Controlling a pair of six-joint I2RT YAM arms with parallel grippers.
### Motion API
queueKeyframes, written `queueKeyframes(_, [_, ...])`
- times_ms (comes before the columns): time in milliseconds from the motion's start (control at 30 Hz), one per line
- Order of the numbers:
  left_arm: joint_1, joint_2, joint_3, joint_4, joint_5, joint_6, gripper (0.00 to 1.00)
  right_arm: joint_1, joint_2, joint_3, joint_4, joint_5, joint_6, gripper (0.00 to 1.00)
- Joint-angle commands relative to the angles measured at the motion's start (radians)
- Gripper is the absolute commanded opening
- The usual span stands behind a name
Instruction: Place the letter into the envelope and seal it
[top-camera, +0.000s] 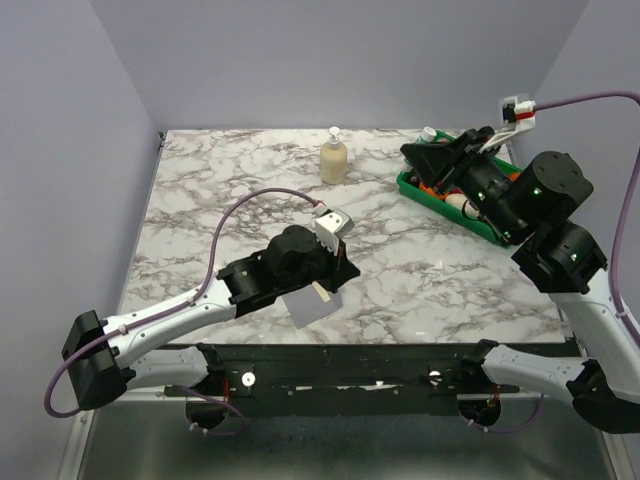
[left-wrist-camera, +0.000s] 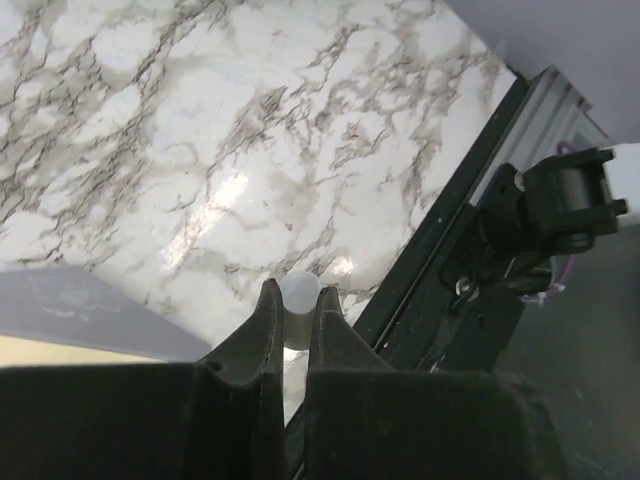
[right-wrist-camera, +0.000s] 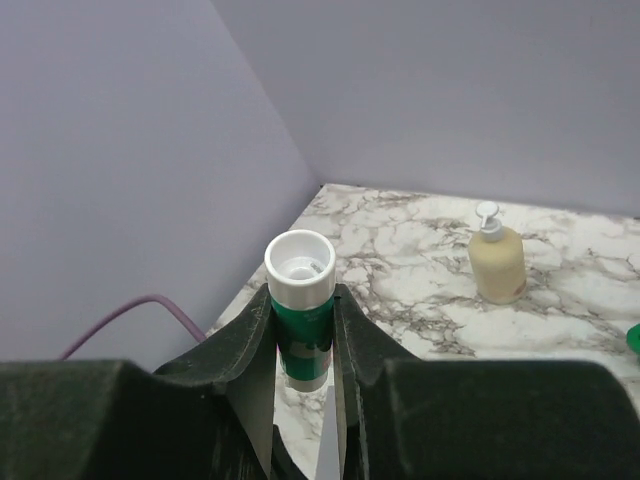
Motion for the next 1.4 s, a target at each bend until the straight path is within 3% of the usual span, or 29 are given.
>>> queueKeyframes(0, [-0.010, 0.016, -0.160, 0.282, -0.196, 0.008, 0.00, 0.000, -0.042, -0.059, -0.019, 0.036, -0.025, 0.01])
queueKeyframes(33, [-0.016, 0.026, -0.194, 0.436, -0.250, 0.008, 0.00, 0.000, -0.053, -0.078, -0.034, 0.031, -0.022, 0.01])
queueKeyframes(100, [-0.028, 0.095, -0.275, 0.596, -0.343, 0.027, 0.00, 0.000, -0.088, -0.140, -0.053, 0.013, 0.001, 0.01])
queueKeyframes(200, [-0.057, 0.245, -0.379, 0.978, -0.396, 0.112, 0.00, 0.000, -0.126, -0.205, -0.096, -0.013, 0.033, 0.01])
queueKeyframes(233, [-0.070, 0.296, -0.404, 1.208, -0.425, 0.145, 0.00, 0.000, -0.152, -0.248, -0.105, -0.021, 0.041, 0.01])
queueKeyframes(333, [-0.130, 0.506, -0.409, 1.460, -0.561, 0.254, 0.00, 0.002, -0.198, -0.308, -0.158, -0.047, 0.059, 0.01])
queueKeyframes(400, [-0.159, 0.635, -0.368, 1.536, -0.634, 0.343, 0.00, 0.000, -0.222, -0.331, -0.185, -0.052, 0.070, 0.01])
queueKeyframes(433, [-0.182, 0.675, -0.359, 1.633, -0.698, 0.356, 0.00, 0.000, -0.232, -0.343, -0.200, -0.049, 0.073, 0.01])
queueKeyframes(533, [-0.187, 0.824, -0.343, 1.843, -0.712, 0.341, 0.00, 0.002, -0.280, -0.395, -0.217, -0.044, 0.087, 0.01])
queueKeyframes(833, [-0.193, 1.037, -0.253, 1.863, -0.735, 0.236, 0.00, 0.002, -0.346, -0.431, -0.283, -0.015, 0.095, 0.01])
queueKeyframes(1067, [-0.206, 1.056, -0.286, 1.861, -0.790, 0.182, 0.16, 0.000, -0.317, -0.434, -0.274, -0.036, 0.095, 0.01])
queueKeyframes(1367, [-0.240, 1.066, -0.311, 1.858, -0.839, 0.208, 0.27, 0.000, -0.297, -0.426, -0.261, -0.044, 0.087, 0.01])
